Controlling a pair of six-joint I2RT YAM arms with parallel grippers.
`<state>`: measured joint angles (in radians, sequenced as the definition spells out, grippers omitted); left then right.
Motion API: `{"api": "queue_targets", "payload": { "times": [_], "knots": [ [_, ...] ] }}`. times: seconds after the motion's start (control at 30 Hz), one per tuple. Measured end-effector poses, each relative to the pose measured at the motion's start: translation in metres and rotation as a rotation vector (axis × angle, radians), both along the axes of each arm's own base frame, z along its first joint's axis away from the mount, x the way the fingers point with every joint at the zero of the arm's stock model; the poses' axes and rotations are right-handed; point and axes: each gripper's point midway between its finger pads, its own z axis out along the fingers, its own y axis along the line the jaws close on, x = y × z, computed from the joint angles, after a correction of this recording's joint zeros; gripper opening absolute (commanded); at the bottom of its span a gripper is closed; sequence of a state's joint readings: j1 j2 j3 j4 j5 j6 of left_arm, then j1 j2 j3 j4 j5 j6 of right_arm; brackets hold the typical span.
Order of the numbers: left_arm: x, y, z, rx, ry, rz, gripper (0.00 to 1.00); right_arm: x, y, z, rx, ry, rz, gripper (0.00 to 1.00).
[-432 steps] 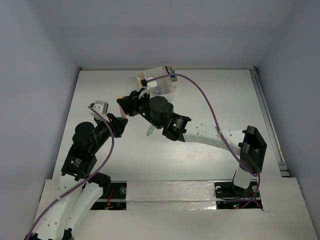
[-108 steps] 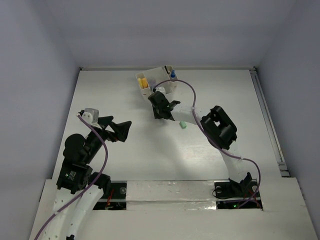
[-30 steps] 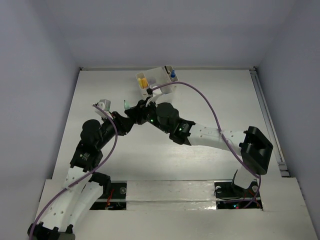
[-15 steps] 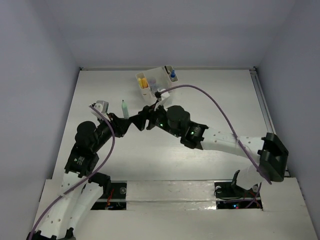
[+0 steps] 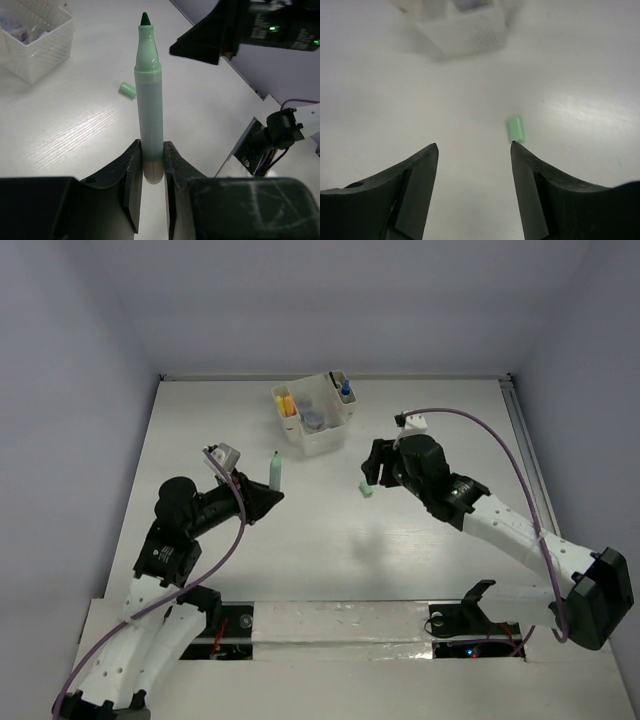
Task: Sort the stationery into containers
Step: Close the pen cap on the pen.
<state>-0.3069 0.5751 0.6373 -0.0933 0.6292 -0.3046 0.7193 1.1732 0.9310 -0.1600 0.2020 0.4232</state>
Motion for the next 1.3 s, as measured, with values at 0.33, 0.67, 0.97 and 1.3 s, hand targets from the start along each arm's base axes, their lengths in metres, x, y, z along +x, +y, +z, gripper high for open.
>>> {"api": "queue_targets", "payload": {
  "times": [0.33, 0.67, 0.97, 1.3],
  "knots": [
    [-0.036, -0.016, 0.014, -0.04, -0.081, -0.128, 0.0, 0.023, -0.039, -0.118, -0.338, 0.339, -0.007, 0.88],
    [-0.034, -0.015, 0.014, -0.039, -0.082, -0.118, 0.0, 0.054, -0.027, -0.17, -0.437, 0.474, 0.094, 0.76],
    [-0.034, -0.015, 0.014, -0.038, -0.082, -0.113, 0.0, 0.06, -0.018, -0.197, -0.469, 0.534, 0.134, 0.6],
    [-0.032, -0.014, 0.014, -0.037, -0.082, -0.105, 0.0, 0.061, -0.018, -0.199, -0.478, 0.542, 0.135, 0.17]
  ]
}}
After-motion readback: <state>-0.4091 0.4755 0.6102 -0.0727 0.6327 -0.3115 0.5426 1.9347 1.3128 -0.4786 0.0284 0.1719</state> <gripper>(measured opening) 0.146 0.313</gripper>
